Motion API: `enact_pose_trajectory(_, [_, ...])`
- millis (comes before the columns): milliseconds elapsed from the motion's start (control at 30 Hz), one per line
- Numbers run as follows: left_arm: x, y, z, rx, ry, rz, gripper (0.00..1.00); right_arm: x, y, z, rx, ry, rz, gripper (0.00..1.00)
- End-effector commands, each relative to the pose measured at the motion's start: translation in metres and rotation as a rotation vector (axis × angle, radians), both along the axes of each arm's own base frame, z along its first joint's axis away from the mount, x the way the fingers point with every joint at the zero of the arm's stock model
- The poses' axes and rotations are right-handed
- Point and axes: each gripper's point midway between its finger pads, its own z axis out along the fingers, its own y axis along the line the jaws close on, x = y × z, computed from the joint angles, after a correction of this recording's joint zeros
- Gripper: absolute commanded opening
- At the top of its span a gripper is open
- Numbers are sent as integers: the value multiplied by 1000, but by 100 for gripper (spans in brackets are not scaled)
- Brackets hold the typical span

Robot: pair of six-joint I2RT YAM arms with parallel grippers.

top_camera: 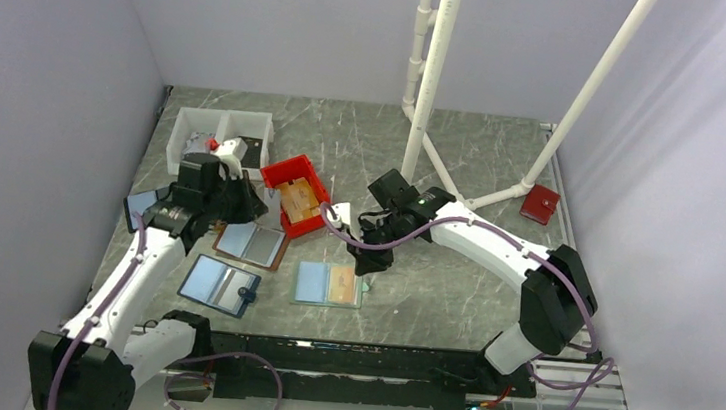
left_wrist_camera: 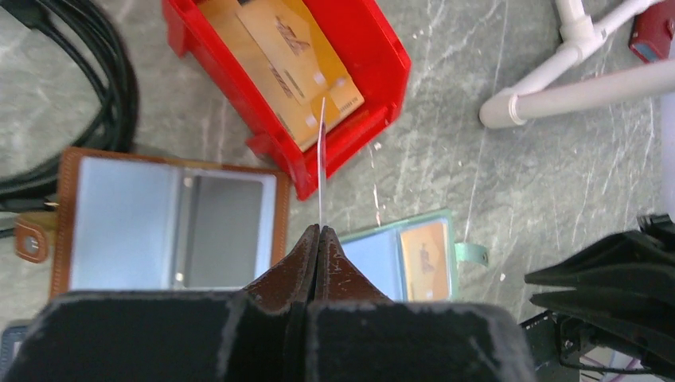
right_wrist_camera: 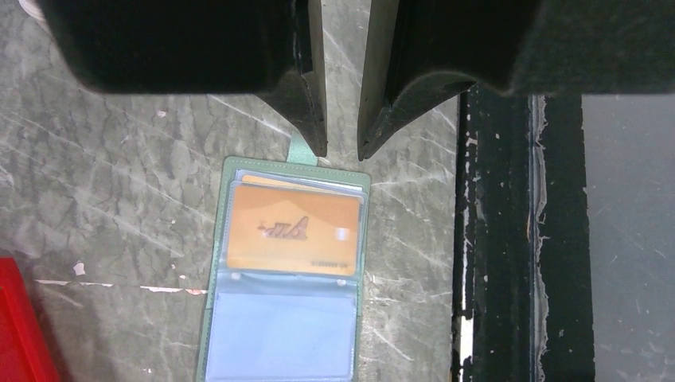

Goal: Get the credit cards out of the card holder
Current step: Place the credit card in the storage box.

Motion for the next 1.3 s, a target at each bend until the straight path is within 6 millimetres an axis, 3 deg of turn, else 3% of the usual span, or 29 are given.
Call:
enact_pose_trajectory(0, [26,12,23,9,-89,-32,0,-4,1,19,61,-27,27,24])
enact_pose_trajectory(300, [78,79,39,20,-156,100,0,-6,1,21,68,-29,32,23])
enact_pose_trajectory(567, [121,142,48,147,-179,222,0,-12,4,10,39,-14,53,23])
enact_pose_trajectory(1000, [186,220,29,276,-167,377,0,-15,7,2,16,-5,68,23])
enact_pose_trajectory(1267, [204,242,7,316,-102,371,0,-15,7,1,12,-6,72,23])
